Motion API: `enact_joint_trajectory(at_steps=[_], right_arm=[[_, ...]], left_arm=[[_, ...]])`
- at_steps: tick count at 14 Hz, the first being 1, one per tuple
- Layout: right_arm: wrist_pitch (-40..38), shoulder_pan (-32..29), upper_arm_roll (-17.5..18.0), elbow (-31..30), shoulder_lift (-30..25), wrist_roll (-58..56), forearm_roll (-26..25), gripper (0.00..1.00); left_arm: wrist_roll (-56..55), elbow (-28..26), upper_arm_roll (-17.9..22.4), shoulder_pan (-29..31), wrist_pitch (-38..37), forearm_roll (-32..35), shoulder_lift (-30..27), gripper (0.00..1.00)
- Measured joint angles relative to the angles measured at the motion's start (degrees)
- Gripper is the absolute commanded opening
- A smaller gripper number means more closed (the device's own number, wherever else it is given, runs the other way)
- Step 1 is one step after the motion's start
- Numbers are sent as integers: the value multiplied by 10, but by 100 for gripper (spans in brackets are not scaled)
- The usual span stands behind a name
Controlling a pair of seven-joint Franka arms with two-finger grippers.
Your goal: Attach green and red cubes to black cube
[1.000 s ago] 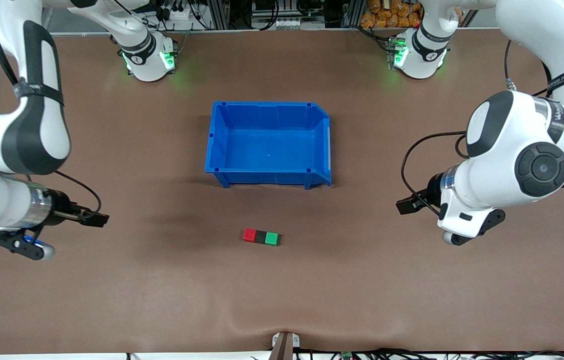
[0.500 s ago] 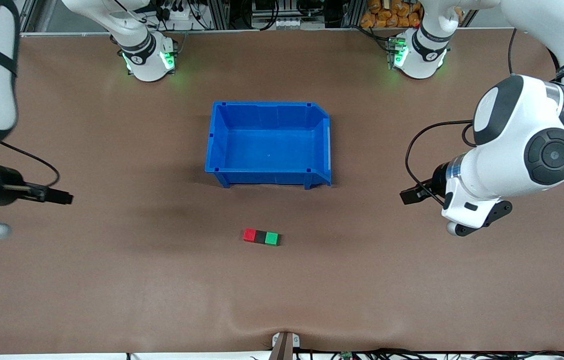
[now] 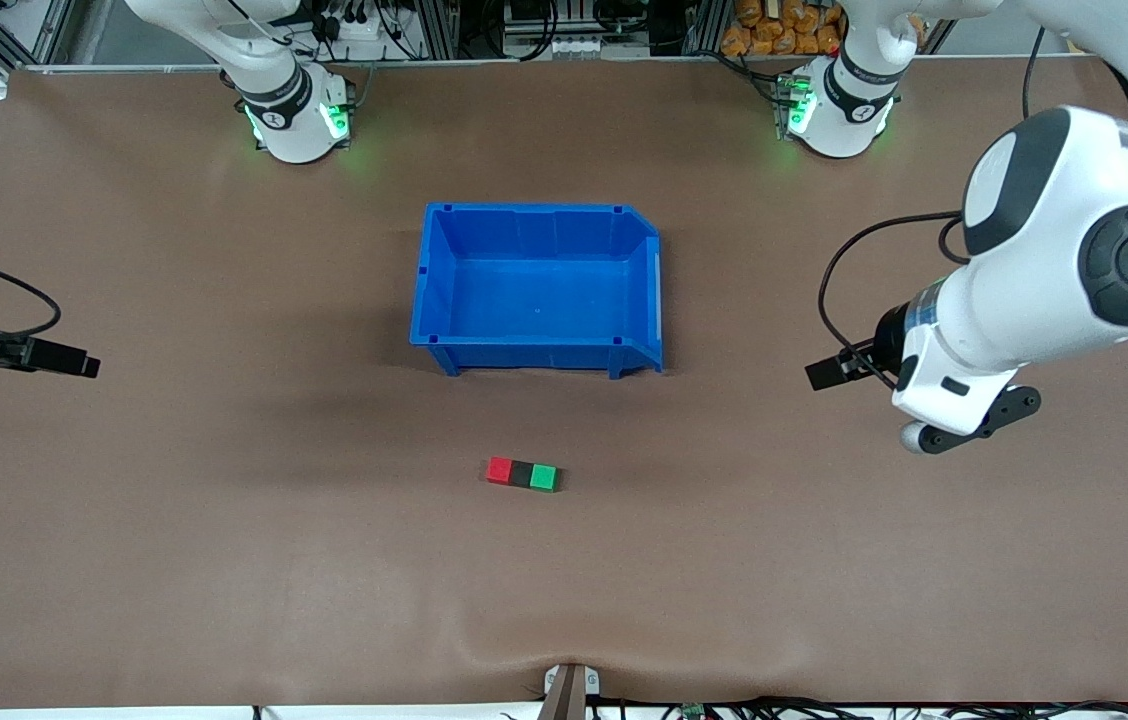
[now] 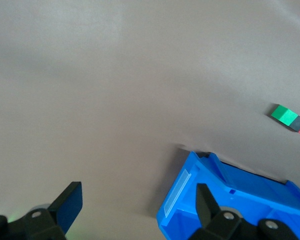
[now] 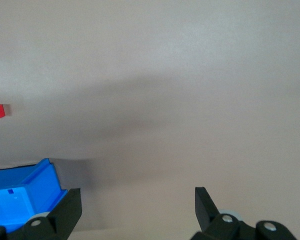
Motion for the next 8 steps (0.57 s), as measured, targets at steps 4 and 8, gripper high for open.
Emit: enact_joint_trajectory(at_steps=[4, 8], right_arm=[[-4, 0, 0, -13, -23, -2, -8, 100], [-4, 0, 0, -34, -50, -3, -12, 100]], left_arm=[[18, -1, 0, 0, -25, 0, -27, 100], [39, -1, 1, 0, -28, 10, -38, 100]])
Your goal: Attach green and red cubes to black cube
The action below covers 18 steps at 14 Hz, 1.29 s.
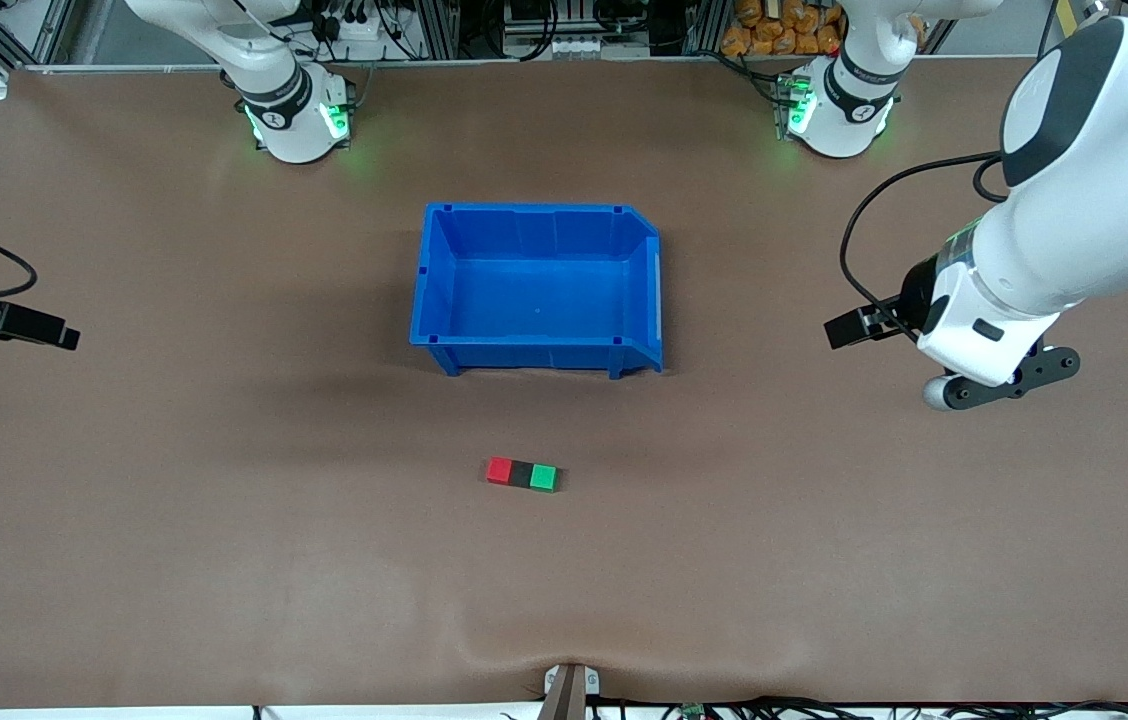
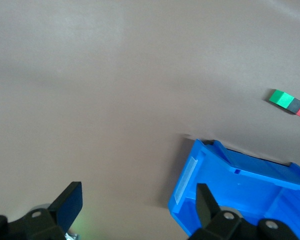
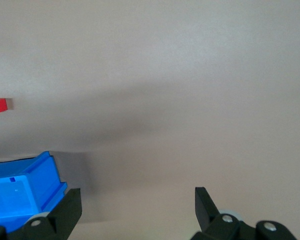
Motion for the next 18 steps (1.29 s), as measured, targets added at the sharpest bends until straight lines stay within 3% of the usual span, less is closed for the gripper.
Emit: enact_joint_trajectory(at_steps=[18], right_arm=[[5, 0, 0, -98, -122, -48, -41, 100]], left_arm=[[44, -2, 2, 32, 0, 31, -19, 100]])
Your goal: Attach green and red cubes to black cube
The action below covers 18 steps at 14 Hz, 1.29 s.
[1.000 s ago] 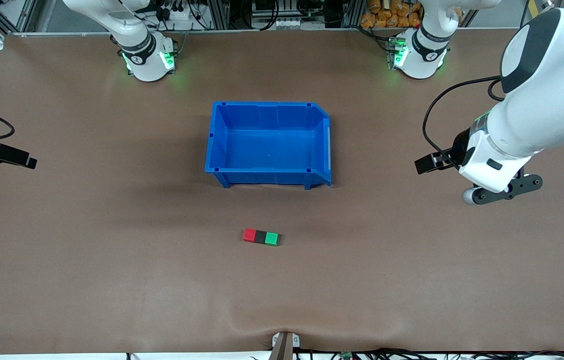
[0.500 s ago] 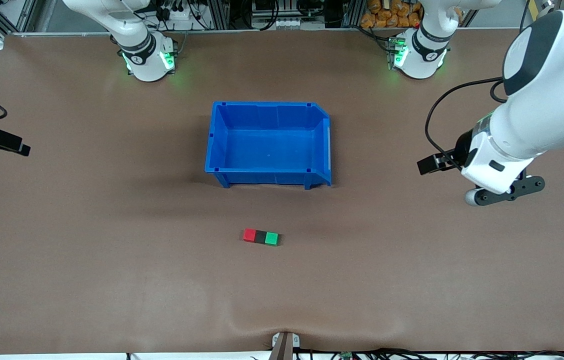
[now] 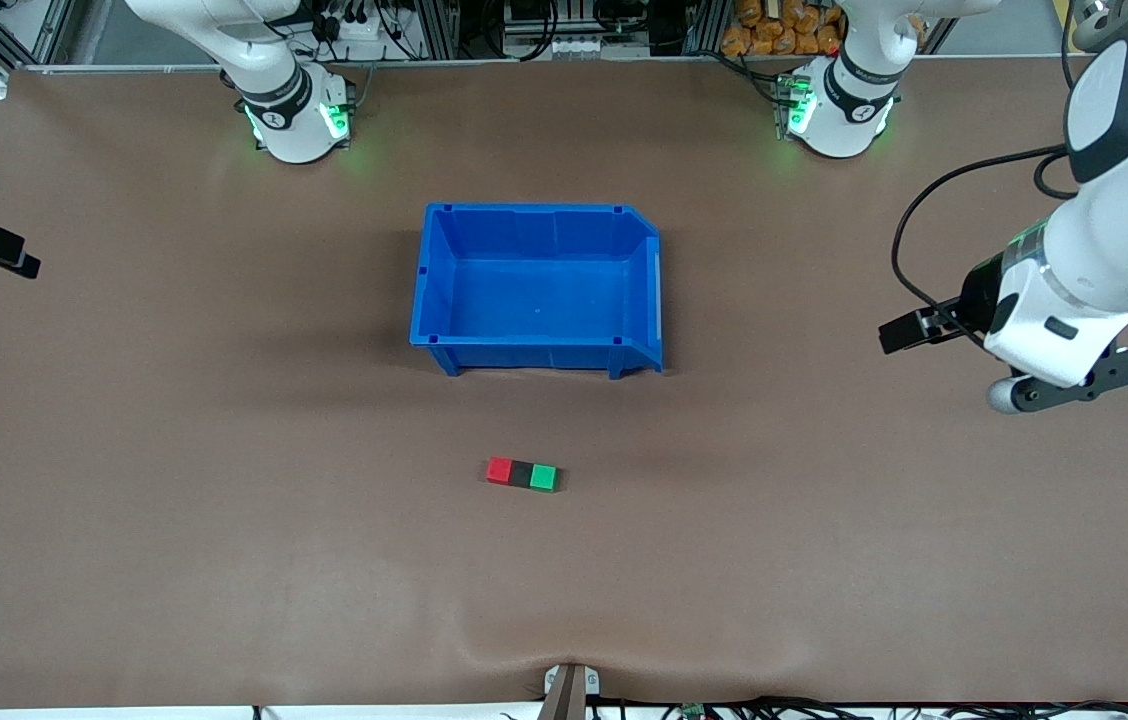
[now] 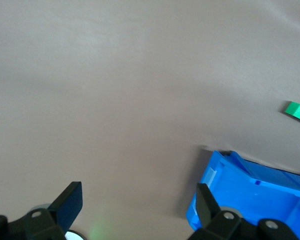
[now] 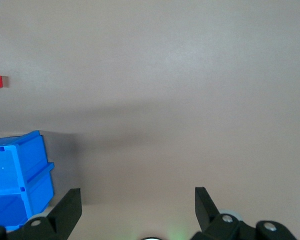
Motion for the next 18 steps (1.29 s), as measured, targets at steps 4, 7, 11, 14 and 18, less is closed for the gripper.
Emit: enact_joint_trajectory(at_steps=[4, 7, 11, 14, 18], right_arm=[[34, 0, 3, -65, -49, -3, -9, 100], [39, 0, 7, -90, -68, -3, -15, 100], [37, 1, 10, -93, -69, -4, -24, 100], [34, 14, 15, -89, -71, -7, -25, 100], [25, 25, 16, -77, -73, -6, -27, 100]], left_arm=[[78, -1, -1, 0, -11, 33, -21, 100], [95, -4, 0, 9, -19, 36, -22, 100], [120, -7, -1, 52, -21, 29, -22, 100], [123, -12, -4, 57, -21, 27, -24, 100], [126, -25, -8, 55, -16, 27, -32, 100]])
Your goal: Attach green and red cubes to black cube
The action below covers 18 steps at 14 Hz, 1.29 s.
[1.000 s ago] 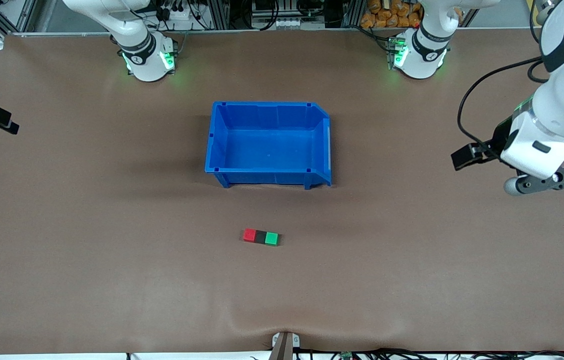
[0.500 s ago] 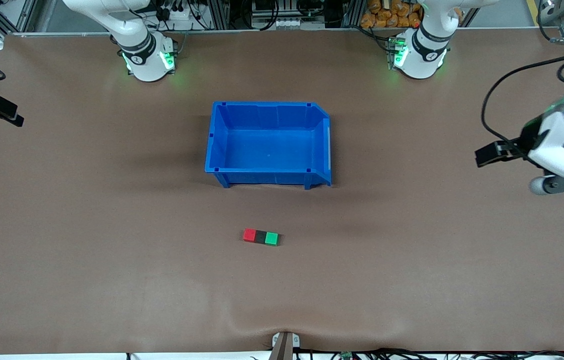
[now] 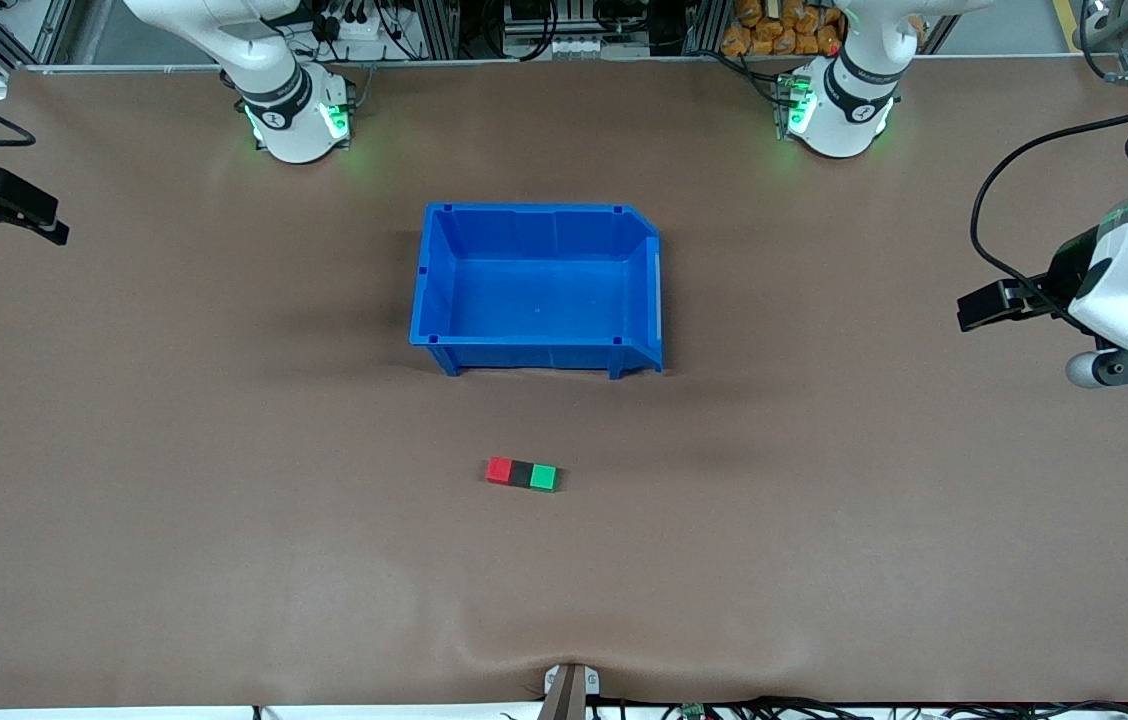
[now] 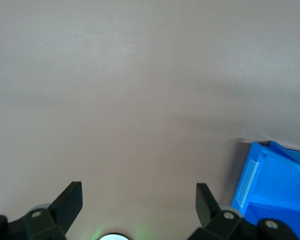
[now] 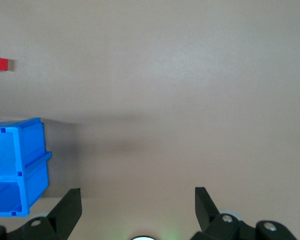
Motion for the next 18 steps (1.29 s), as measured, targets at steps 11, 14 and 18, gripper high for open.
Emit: enact_joint_trajectory(at_steps=[11, 14, 18], right_arm=[[-29, -4, -9, 19, 6, 1, -4, 100], [-30, -4, -9, 20, 6, 1, -4, 100], [-30, -4, -9, 20, 6, 1, -4, 100]], left_arm=[[55, -150, 1, 9, 89, 0, -96, 100], [67, -177, 1, 24, 101, -20, -112, 100], [87, -205, 1, 38, 116, -31, -128, 100]])
